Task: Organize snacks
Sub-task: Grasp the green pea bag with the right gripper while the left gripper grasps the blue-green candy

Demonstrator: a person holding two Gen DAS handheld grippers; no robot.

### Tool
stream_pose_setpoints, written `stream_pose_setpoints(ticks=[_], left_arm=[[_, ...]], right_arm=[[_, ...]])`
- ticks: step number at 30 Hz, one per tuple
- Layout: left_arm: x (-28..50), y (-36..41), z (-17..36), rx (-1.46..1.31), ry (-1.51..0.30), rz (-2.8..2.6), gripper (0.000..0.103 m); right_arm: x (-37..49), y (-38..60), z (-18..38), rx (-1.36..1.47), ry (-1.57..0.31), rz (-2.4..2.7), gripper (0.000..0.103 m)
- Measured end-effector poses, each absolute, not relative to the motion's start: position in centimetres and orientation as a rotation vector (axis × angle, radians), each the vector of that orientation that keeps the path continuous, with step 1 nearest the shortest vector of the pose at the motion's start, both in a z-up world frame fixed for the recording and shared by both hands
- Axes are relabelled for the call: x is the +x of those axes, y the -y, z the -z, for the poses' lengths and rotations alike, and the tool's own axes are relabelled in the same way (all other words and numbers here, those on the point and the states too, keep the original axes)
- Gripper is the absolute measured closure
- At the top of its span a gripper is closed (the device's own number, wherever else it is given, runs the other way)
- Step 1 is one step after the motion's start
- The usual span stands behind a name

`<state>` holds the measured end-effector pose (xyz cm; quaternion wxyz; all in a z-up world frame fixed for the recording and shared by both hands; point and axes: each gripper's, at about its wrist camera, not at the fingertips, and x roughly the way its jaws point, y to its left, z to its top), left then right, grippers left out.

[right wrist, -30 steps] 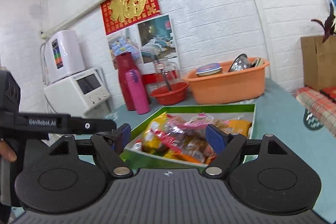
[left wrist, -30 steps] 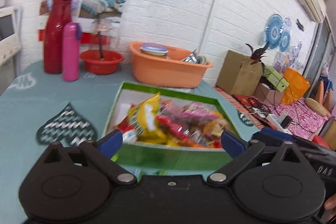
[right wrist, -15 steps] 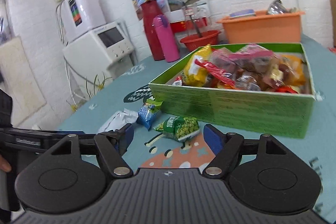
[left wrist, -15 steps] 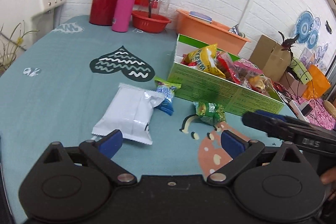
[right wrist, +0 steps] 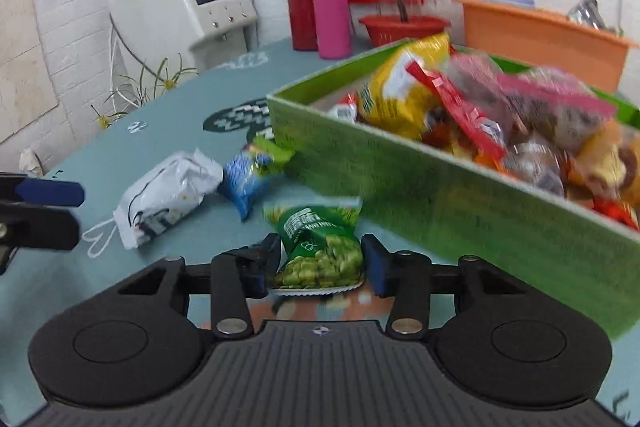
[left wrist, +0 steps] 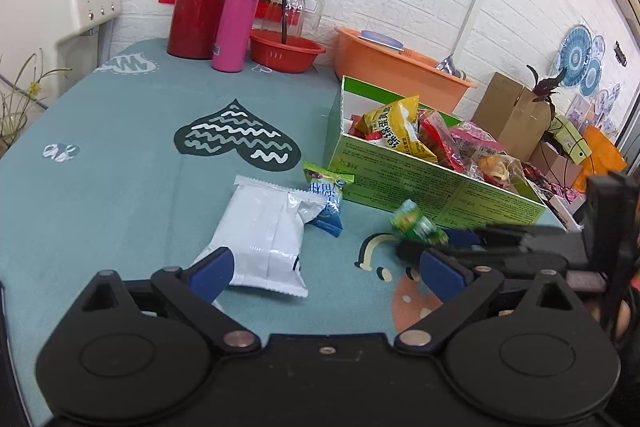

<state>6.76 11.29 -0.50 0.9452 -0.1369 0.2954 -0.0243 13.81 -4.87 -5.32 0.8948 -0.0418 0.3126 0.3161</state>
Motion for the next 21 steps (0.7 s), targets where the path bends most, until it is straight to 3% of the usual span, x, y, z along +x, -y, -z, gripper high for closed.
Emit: stream_pose_setpoints(ticks=[9,18,21], left_arm=[[14.2,-9.2,0.0,-0.179,-0.631,0.064,0.0],[20.2,-8.3,3.7,-0.088,-0.764,-0.021,0.0],[20.3,-8.1,4.0,-0.069,-0.765,-0.025,0.0]], right_arm=[[8.3,7.5,5.5,-0.034,-0.673,-0.682,0.028],[7.8,7.8,5.3,-0.045,-0.65,-0.659,0.027],[8.1,7.5,5.2,-0.059,-0.631,-0.667,0.021]])
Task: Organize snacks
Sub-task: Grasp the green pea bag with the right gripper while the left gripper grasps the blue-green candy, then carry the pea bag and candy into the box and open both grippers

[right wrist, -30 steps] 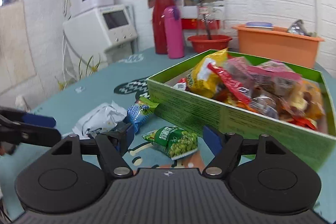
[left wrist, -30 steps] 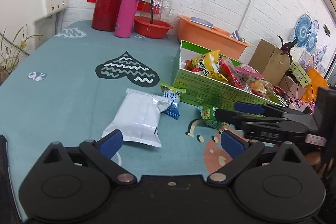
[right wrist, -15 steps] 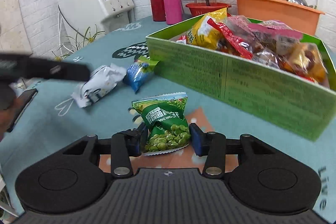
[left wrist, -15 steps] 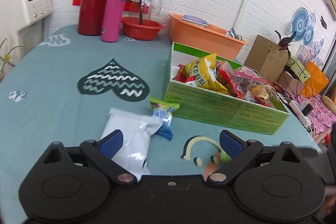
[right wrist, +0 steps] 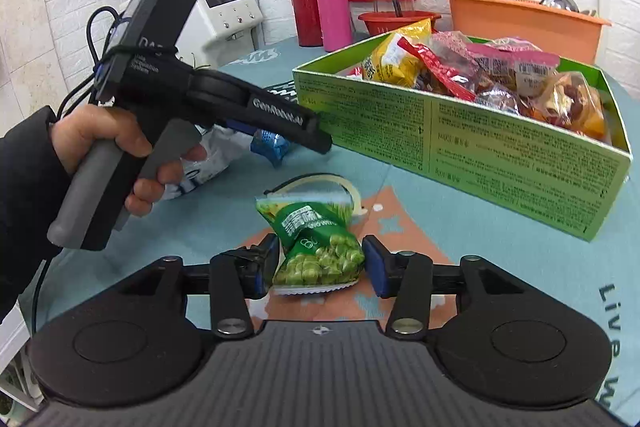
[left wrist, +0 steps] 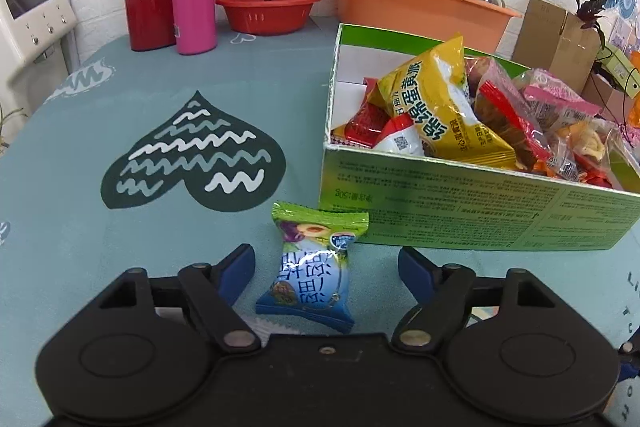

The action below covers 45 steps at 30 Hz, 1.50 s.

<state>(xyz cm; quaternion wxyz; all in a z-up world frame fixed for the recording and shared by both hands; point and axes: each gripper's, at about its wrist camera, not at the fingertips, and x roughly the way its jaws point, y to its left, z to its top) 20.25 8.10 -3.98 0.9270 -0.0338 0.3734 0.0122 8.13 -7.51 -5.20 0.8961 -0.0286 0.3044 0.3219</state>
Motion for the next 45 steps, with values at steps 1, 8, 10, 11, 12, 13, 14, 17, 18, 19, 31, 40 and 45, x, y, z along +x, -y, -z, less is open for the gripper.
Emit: stream_pose_setpoints(ticks=[1,8,10,11,12,13,14,17,18,19,31,40,45], left_arm=[[20.2,-8.0,4.0,-0.064,-0.767,-0.027,0.0],[20.3,-7.7,4.0,-0.044,-0.765,-0.026,0.0],[20.3,-7.6,4.0,-0.037,-0.764,-0.029,0.0],[20.3,-7.5,4.0,-0.034,-0.764,-0.031,0.0],[20.3,-7.5,4.0,-0.031,-0.764,-0.033,0.0],[20.3,-7.4,4.0,-0.028,-0.763,-0.034,0.0],[20.3,-7.4,4.0,-0.025,-0.763,-0.034,0.0],[20.3,-7.3,4.1,-0.018,-0.763,-0.037,0.0],[20.2,-7.3,4.1,-0.015,-0.762,-0.038,0.0],[20.2,-7.2,4.1,-0.011,-0.761,-0.038,0.0],[19.7,-6.8,3.5,-0.024,-0.762,0.032,0.038],[16.7,-3.0,3.7,-0.034,-0.77,0.225,0.029],[16.5,-2.5,3.1,-0.061,-0.79,0.257,0.033]], right_arm=[[8.3,7.4,5.2,-0.061,-0.626,-0.672,0.019],[9.4,6.5,5.7,-0.072,-0.631,-0.679,0.014],[9.2,6.3,5.8,-0.086,-0.624,-0.679,0.014],[9.1,6.3,5.8,-0.09,-0.621,-0.68,0.014],[9.1,6.3,5.8,-0.094,-0.618,-0.679,0.014],[9.1,6.3,5.8,-0.098,-0.614,-0.677,0.014],[9.2,6.2,5.9,-0.102,-0.611,-0.673,0.014],[9.4,6.0,5.9,-0.101,-0.61,-0.655,0.013],[9.4,6.0,5.9,-0.1,-0.61,-0.652,0.014],[9.4,6.0,5.9,-0.1,-0.61,-0.65,0.015],[8.8,6.9,5.9,-0.07,-0.613,-0.654,0.024],[7.9,9.3,6.0,-0.007,-0.623,-0.644,0.024],[8.0,9.4,5.9,-0.01,-0.624,-0.646,0.027]])
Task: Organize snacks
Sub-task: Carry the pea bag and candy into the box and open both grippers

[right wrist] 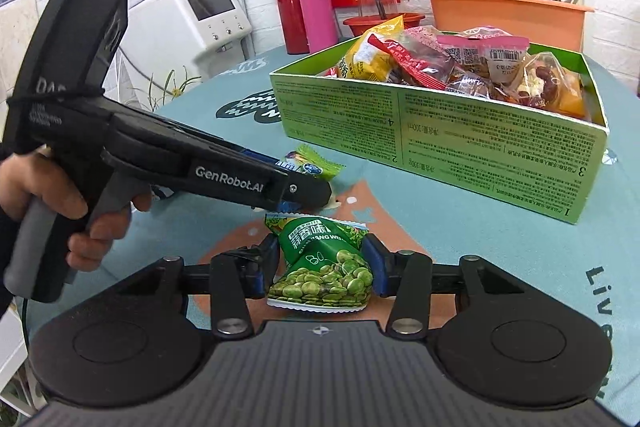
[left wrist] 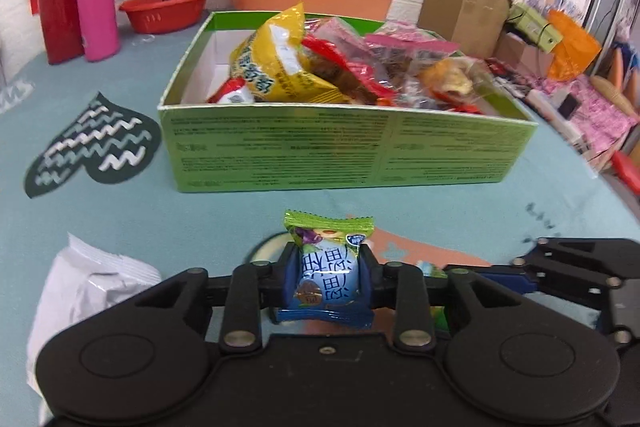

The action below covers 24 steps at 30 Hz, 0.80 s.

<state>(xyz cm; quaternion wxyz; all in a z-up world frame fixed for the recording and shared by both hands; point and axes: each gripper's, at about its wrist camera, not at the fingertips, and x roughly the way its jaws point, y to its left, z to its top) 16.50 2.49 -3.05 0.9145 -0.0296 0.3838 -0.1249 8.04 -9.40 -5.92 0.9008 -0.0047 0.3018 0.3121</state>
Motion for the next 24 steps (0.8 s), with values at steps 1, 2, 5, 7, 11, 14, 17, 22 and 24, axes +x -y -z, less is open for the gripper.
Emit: stream_pose_setpoints(ticks=[1,2,5,7,11,14,17,22,24], left_arm=[[16.2,-2.5,2.5,-0.07,-0.778,0.272,0.033],[15.8,-2.3,1.7,-0.067,-0.754,0.279,0.034],[15.1,-2.2,-1.1,-0.068,-0.666,0.301,0.034],[15.5,-2.3,-2.9,-0.074,-0.608,0.291,0.033],[17.7,-3.2,-5.3,-0.121,-0.539,0.248,0.032],[20.0,-3.6,-6.0,-0.15,-0.521,0.22,0.032],[22.6,-4.2,-6.0,-0.18,-0.524,0.193,0.032],[25.9,-5.0,-5.1,-0.213,-0.552,0.158,0.032],[26.9,-5.3,-4.7,-0.225,-0.566,0.153,0.032]], right_arm=[[8.1,9.6,5.7,-0.008,-0.626,-0.646,0.027],[8.1,9.9,5.3,0.005,-0.617,-0.655,0.028],[7.9,11.4,3.0,0.058,-0.55,-0.673,0.027],[8.2,12.1,1.2,0.068,-0.49,-0.669,0.027],[10.1,13.0,-1.7,0.056,-0.393,-0.614,0.027],[12.5,13.2,-3.0,0.064,-0.352,-0.579,0.027],[15.5,13.1,-3.6,0.056,-0.318,-0.535,0.027],[20.2,12.8,-3.3,0.046,-0.329,-0.452,0.027],[21.5,12.7,-2.9,0.051,-0.342,-0.448,0.027]])
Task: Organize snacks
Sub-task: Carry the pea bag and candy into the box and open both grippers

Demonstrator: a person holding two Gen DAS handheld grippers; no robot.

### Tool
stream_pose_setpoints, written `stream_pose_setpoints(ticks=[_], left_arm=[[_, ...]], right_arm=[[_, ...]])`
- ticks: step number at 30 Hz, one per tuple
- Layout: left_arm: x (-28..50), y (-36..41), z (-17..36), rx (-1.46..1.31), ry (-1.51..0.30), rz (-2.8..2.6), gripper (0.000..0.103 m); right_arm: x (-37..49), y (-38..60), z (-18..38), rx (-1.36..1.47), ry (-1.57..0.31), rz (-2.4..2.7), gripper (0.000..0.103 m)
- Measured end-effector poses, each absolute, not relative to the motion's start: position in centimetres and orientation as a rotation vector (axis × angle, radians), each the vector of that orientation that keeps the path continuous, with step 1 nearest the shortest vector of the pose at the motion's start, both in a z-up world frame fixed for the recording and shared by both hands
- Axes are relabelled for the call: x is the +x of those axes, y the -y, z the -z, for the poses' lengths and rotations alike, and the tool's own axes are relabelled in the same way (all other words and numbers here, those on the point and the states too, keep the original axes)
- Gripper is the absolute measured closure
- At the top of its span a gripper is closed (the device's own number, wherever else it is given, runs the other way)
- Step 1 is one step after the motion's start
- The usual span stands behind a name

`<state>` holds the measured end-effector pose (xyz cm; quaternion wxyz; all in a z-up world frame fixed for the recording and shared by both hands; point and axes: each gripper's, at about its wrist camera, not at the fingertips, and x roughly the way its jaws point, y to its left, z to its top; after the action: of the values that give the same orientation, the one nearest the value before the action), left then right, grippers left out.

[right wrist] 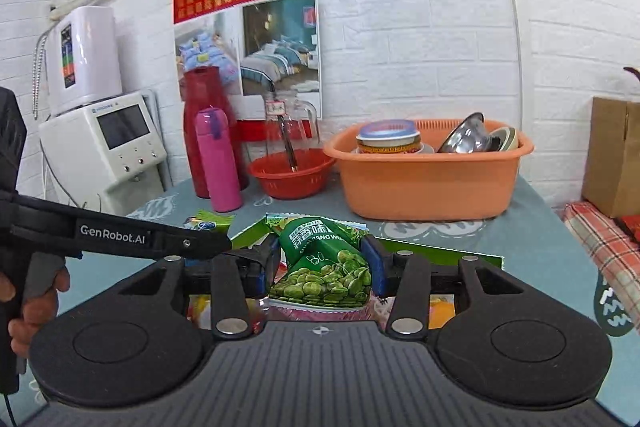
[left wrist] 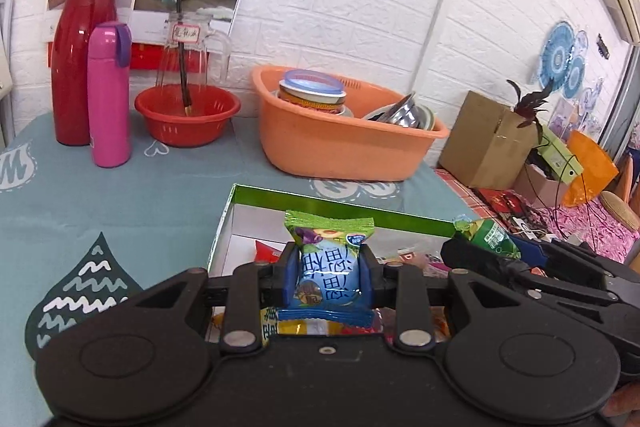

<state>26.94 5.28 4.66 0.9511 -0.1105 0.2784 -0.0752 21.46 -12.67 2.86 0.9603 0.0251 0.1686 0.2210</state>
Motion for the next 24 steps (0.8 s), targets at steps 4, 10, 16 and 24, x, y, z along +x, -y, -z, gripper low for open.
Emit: stream_pose_setpoints(ticks=[4,10,16,24], left_arm=[[28.6,-5.5,-3.8,-0.222,-0.586,0.133,0.03],[28.5,-5.9,-2.9,-0.202,-0.559,0.106,0.0],[27.4,-6.2,-3.5,-0.212,-0.549,0.105,0.0],[22.3,-6.9,-5.2,-0.219,-0.539,0.091,0.0]], right_arm=[[23.2,11.9,-2.3,0.047,-0.359,-0.45,0.026],[23.1,11.5,-1.8,0.011,-0.328,-0.426,0.0],[22.3,12.7,-1.8,0.035,-0.34,-0.419,0.0],[17.5,13.8,-4.8,0.123,-0.29,-0.419,0.0]])
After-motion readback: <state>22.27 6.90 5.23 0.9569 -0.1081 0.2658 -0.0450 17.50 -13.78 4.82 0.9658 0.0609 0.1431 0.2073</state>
